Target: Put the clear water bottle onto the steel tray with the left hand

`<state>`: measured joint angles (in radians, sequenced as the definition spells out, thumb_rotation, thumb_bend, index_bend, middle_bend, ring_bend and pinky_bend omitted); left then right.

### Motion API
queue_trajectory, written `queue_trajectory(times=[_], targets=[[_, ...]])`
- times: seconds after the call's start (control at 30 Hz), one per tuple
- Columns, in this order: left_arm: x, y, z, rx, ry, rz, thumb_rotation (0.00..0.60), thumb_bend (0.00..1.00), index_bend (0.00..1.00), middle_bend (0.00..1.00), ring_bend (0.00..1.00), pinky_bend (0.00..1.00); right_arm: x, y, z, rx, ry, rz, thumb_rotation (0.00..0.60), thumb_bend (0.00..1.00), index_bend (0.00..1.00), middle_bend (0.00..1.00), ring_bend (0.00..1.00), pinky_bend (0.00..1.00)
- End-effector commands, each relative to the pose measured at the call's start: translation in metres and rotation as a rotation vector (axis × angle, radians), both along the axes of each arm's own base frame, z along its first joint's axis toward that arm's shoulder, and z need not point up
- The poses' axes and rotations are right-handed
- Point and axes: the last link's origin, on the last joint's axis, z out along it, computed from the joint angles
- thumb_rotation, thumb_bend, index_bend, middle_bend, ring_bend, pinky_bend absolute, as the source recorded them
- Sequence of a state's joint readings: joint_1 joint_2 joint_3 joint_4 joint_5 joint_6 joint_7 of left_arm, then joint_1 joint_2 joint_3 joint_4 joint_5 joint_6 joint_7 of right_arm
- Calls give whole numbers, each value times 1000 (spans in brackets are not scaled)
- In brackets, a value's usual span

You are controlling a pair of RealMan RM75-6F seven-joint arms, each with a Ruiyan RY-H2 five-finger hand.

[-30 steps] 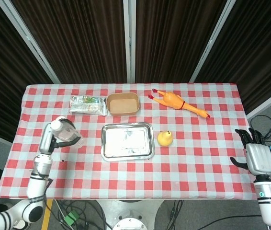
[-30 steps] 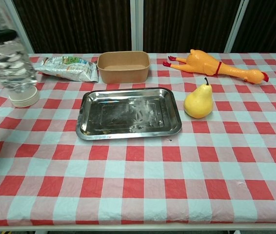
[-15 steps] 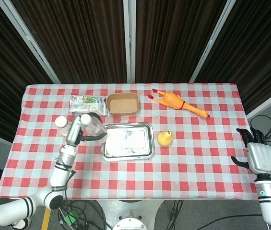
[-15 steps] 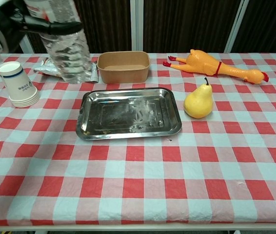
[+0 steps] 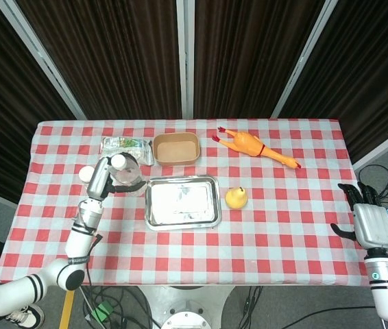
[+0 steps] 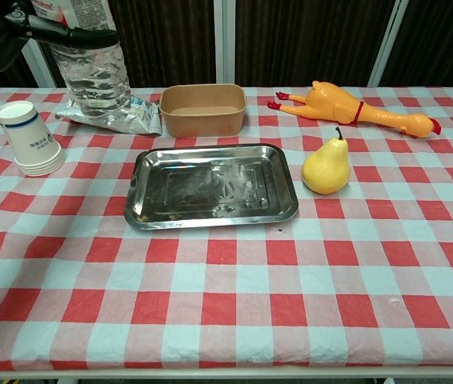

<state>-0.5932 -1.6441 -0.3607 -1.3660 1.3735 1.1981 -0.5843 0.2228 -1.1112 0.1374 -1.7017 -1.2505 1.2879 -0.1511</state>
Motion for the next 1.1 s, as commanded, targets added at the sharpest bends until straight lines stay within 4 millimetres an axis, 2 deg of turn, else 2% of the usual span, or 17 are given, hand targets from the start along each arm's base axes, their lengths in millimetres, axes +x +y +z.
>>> queue_trajectory(times=[0.03,0.1,0.23,0.27,0.33,0.47,0.53,0.6,0.77,0.87,1.0,1.1], targets=[[13,-5,-3,0,-11,-35,600,234,631,695,580,596,-2,0,0,3,3,-8,600,115,122,142,0,52],[6,1,8,34,-16,-3,600,234,630,695,580,596,-2,0,1,1,-2,-10,600,114,122,142,0,52],[-28,13,35,96,13,101,600,234,630,695,580,596,-2,0,2,-3,-9,-5,600,114,122,143,0,52],[-31,14,36,92,7,117,600,234,629,695,580,596,-2,0,1,-1,-5,-5,600,114,122,142,0,52],[-25,12,25,47,-1,110,600,234,629,695,580,596,-2,0,-2,9,6,-5,600,114,122,142,0,52],[7,-7,-16,-64,-19,14,600,233,626,693,580,596,-2,0,-7,30,23,-12,600,115,122,142,0,52],[12,-14,-25,-73,-35,2,600,234,625,693,580,596,-2,-1,-7,31,25,-18,600,114,122,142,0,52],[7,-14,-21,-52,-32,13,600,234,624,693,580,596,-3,-1,-7,29,23,-19,600,114,122,142,0,52],[-27,-2,21,62,-9,85,600,234,624,692,580,595,-3,-1,-5,27,15,-17,600,114,122,142,0,52],[-33,2,35,100,-12,99,600,233,623,692,580,595,-2,0,-6,30,15,-13,600,114,122,142,0,52],[-28,-2,20,116,18,55,600,234,622,692,580,595,-2,0,-6,27,16,-13,600,114,122,142,0,52],[-37,-22,0,68,15,45,600,233,616,692,580,594,-3,-1,-5,22,16,-17,600,115,122,142,0,52]])
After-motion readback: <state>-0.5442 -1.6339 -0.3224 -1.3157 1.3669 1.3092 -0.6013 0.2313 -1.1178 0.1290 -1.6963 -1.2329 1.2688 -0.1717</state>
